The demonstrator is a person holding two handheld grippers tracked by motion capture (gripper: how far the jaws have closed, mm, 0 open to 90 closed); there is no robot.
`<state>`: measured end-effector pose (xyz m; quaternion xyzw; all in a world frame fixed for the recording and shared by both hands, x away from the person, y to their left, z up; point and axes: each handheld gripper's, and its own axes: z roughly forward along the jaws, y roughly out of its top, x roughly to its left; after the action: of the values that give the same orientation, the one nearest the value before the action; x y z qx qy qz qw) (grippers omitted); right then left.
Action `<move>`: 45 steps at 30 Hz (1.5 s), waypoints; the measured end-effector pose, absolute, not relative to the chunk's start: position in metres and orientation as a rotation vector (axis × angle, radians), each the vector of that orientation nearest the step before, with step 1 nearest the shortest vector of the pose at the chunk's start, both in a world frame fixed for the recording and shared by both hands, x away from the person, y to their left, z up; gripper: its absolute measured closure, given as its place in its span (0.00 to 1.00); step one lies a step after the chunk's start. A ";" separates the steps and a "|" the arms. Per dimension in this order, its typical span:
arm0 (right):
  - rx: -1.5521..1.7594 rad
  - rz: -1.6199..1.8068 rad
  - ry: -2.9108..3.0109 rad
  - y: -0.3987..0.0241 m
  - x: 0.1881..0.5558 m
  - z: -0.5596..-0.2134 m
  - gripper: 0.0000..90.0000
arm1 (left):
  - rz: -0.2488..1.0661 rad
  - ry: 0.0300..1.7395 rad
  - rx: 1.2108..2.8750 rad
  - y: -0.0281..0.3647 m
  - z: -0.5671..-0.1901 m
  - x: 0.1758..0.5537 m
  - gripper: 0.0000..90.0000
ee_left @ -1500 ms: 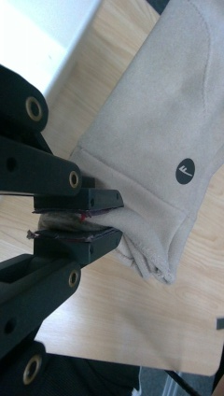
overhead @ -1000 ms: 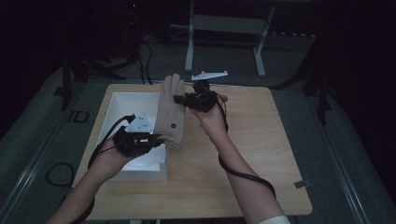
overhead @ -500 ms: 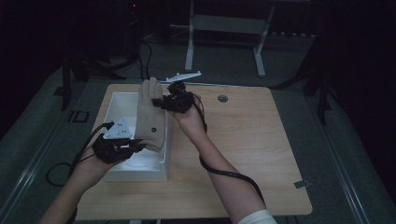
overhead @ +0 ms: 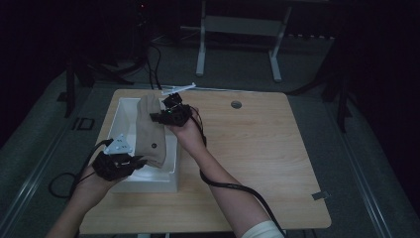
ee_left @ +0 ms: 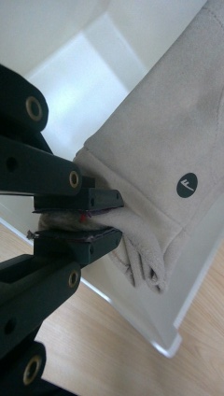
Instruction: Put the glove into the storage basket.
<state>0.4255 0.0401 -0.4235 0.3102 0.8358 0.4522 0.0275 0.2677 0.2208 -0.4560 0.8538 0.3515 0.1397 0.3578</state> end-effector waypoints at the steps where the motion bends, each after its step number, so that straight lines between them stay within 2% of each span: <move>1: 0.964 1.386 2.586 0.041 0.426 -0.426 0.82 | 0.357 0.921 2.228 0.217 -0.464 0.269 0.91; 7: 0.945 1.246 2.636 0.056 0.426 -0.451 0.82 | 0.372 0.960 2.298 0.211 -0.483 0.272 0.91; 12: 0.877 1.102 2.660 0.069 0.421 -0.455 0.81 | 0.325 0.966 2.299 0.210 -0.494 0.275 0.91; 19: 0.878 1.041 2.671 0.073 0.422 -0.455 0.81 | 0.335 0.972 2.293 0.209 -0.498 0.276 0.90; 21: 0.889 1.026 2.685 0.074 0.424 -0.455 0.76 | 0.313 0.993 2.287 0.209 -0.501 0.278 0.89; 24: 0.889 1.043 2.663 0.073 0.424 -0.454 0.66 | 0.301 1.006 2.294 0.208 -0.503 0.280 0.79; 25: 0.893 1.064 2.657 0.072 0.424 -0.453 0.62 | 0.320 1.012 2.293 0.207 -0.503 0.280 0.73; 26: 0.890 1.065 2.648 0.071 0.423 -0.452 0.59 | 0.323 1.019 2.295 0.206 -0.503 0.280 0.72; 29: 0.889 1.053 2.631 0.069 0.423 -0.450 0.55 | 0.328 1.031 2.293 0.205 -0.502 0.281 0.63; 30: 0.897 1.072 2.642 0.068 0.423 -0.450 0.54 | 0.325 1.038 2.282 0.205 -0.501 0.281 0.62; 34: 0.857 1.116 2.649 0.061 0.420 -0.445 0.45 | 0.338 1.081 2.200 0.207 -0.495 0.281 0.53; 36: 0.832 1.166 2.642 0.055 0.418 -0.442 0.42 | 0.333 1.113 2.141 0.209 -0.492 0.282 0.41; 38: 0.832 1.213 2.634 0.049 0.417 -0.437 0.37 | 0.323 1.123 2.079 0.210 -0.487 0.282 0.37; 41: 0.814 1.288 2.631 0.037 0.415 -0.429 0.27 | 0.340 1.123 2.012 0.209 -0.479 0.281 0.21; 42: 0.814 1.288 2.631 0.037 0.415 -0.429 0.27 | 0.340 1.123 2.012 0.209 -0.479 0.281 0.17; 45: 0.804 1.352 2.628 0.019 0.414 -0.421 0.19 | 0.413 1.086 1.921 0.206 -0.467 0.279 0.15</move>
<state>0.4136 0.0192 -0.4207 0.2622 0.8573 0.4412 0.0395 0.2786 0.2056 -0.4666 0.7711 0.4358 0.1660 0.4334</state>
